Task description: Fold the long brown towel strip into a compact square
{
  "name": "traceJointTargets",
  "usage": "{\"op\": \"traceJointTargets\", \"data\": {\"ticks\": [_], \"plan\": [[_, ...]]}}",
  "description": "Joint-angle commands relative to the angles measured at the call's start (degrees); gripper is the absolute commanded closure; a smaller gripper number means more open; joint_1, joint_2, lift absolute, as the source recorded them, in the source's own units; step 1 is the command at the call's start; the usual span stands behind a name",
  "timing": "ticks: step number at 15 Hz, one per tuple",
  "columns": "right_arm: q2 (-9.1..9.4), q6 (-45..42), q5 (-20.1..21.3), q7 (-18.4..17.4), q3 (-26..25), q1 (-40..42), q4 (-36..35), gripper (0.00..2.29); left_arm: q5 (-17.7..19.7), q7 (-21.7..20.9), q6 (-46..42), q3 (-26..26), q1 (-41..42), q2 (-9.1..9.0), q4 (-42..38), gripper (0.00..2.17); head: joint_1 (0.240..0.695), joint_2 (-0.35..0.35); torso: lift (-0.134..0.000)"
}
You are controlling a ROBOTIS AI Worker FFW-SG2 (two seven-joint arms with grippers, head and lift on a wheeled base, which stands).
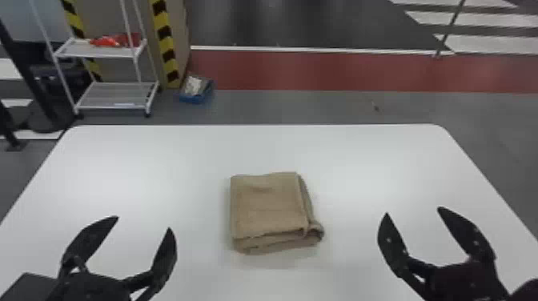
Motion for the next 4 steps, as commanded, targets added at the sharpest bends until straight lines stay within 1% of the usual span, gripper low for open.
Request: {"op": "traceJointTargets", "data": {"ticks": [1,4], "plan": [[0.05,0.4,1.1,0.0,0.5,-0.3,0.2,0.03,0.6,-0.1,0.3,0.3,0.0,-0.15,-0.1,0.13,0.695,-0.045,-0.128],[0.05,0.4,2.3,-0.6,1.2,-0.4,0.1,0.03,0.7,-0.3,0.3,0.0,0.0,-0.15,-0.1,0.13,0.695,-0.034,-0.128]]}}
